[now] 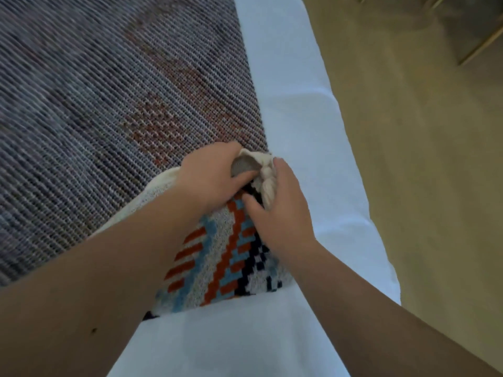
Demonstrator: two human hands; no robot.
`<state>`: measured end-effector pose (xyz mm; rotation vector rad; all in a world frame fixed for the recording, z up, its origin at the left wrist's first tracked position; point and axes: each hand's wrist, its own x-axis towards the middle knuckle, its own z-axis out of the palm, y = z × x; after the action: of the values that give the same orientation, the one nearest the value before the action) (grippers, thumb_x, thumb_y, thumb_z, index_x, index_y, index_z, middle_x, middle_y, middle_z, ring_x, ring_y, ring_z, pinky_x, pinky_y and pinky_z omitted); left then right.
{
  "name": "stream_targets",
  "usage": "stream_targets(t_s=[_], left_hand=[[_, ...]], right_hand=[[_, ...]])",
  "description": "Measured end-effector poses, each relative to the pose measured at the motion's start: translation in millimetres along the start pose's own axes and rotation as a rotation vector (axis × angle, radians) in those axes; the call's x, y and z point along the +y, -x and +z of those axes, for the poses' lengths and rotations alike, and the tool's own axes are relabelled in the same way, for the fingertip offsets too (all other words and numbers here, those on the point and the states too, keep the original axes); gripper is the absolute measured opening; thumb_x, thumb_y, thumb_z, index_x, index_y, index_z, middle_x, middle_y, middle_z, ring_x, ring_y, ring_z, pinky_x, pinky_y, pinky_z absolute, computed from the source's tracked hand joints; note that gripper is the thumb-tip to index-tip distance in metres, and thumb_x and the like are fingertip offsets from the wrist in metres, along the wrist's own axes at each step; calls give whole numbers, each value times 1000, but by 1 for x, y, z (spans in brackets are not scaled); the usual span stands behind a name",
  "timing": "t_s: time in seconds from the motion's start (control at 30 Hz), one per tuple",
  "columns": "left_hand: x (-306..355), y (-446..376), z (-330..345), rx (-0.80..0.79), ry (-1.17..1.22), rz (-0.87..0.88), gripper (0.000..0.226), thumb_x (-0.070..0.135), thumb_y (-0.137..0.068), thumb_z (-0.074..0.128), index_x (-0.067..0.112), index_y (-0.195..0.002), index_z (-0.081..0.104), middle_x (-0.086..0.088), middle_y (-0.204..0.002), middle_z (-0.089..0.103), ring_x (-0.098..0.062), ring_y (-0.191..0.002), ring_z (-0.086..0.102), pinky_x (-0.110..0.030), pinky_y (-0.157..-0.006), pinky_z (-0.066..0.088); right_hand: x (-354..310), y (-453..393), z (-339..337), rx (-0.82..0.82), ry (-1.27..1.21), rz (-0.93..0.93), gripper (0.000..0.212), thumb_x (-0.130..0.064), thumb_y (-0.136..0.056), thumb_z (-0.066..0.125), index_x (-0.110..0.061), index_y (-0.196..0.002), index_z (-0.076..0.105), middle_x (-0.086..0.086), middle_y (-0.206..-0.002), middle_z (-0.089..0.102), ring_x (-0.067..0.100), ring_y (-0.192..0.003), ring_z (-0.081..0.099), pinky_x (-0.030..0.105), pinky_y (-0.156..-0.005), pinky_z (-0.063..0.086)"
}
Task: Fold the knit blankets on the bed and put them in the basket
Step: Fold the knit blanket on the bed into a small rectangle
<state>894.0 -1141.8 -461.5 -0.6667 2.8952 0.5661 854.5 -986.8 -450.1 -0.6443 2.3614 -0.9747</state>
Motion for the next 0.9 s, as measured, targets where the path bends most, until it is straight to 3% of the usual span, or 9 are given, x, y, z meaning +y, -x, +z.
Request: stream_targets(t_s=[0.03, 0.1, 0.2, 0.33, 0.53, 0.63, 0.73, 0.83, 0.9], left_hand=[[-6, 10, 4, 37, 5, 28, 39, 59, -89, 58, 24, -108, 57, 3, -102, 61, -24, -99, 58, -36, -79, 44], [-15, 36, 8, 154, -7, 43, 62, 55, -90, 58, 17, -138, 51, -6, -135, 57, -29, -125, 52, -43, -103, 39], [-28, 84, 5, 239, -34, 23, 68, 51, -94, 45, 9, -148, 43, -12, -155, 40, -30, -143, 36, -49, -117, 26], [-62, 152, 7, 176, -111, 40, 54, 41, -99, 38, 10, -141, 55, -15, -154, 43, -32, -144, 37, -55, -116, 28], [-114, 234, -10, 63, -134, -141, 61, 50, -101, 30, 16, -150, 44, -13, -158, 37, -31, -145, 35, -52, -115, 30], [-143, 263, -20, 24, -90, -212, 65, 53, -99, 35, 14, -150, 42, -13, -146, 52, -32, -130, 53, -47, -102, 43], [-168, 295, -37, 58, -17, -286, 62, 53, -95, 40, 12, -138, 54, -7, -113, 71, -29, -99, 67, -38, -81, 51], [-186, 328, -50, 52, 55, -415, 56, 61, -92, 33, 23, -121, 62, 1, -90, 73, -22, -77, 69, -30, -63, 48], [-194, 350, -52, -1, 69, -463, 59, 66, -89, 27, 25, -117, 60, 1, -85, 72, -23, -74, 68, -35, -64, 52]], right_hand=[[3, 5, 8, 6, 153, -55, 70, -41, -89, 65, -26, -148, 31, -18, -141, 45, -5, -125, 44, 25, -107, 40], [4, 17, 23, 104, 427, -173, 79, -46, -87, 64, -14, -152, 31, 4, -158, 34, 20, -146, 30, 46, -121, 14], [-11, 31, 40, 168, 512, -321, 81, -47, -79, 62, -9, -148, 41, 12, -157, 36, 28, -147, 27, 51, -119, 5], [-23, 50, 68, -38, 555, -516, 77, -49, -78, 62, -9, -143, 50, 10, -152, 45, 28, -145, 34, 53, -119, 11], [-59, 87, 124, -306, 556, -616, 76, -59, -88, 46, -11, -148, 42, 6, -156, 39, 25, -147, 29, 51, -120, 11], [-83, 103, 151, -379, 569, -657, 79, -62, -88, 45, -11, -148, 42, 5, -156, 38, 24, -148, 28, 51, -120, 13], [-107, 119, 176, -429, 566, -719, 82, -65, -85, 48, -11, -147, 44, 5, -156, 39, 25, -148, 28, 52, -120, 16], [-128, 135, 198, -485, 546, -789, 81, -64, -88, 42, -12, -150, 40, 4, -159, 34, 24, -149, 23, 51, -120, 14], [-138, 144, 210, -507, 552, -824, 80, -65, -90, 38, -12, -150, 39, 4, -159, 34, 24, -149, 23, 48, -119, 9]])
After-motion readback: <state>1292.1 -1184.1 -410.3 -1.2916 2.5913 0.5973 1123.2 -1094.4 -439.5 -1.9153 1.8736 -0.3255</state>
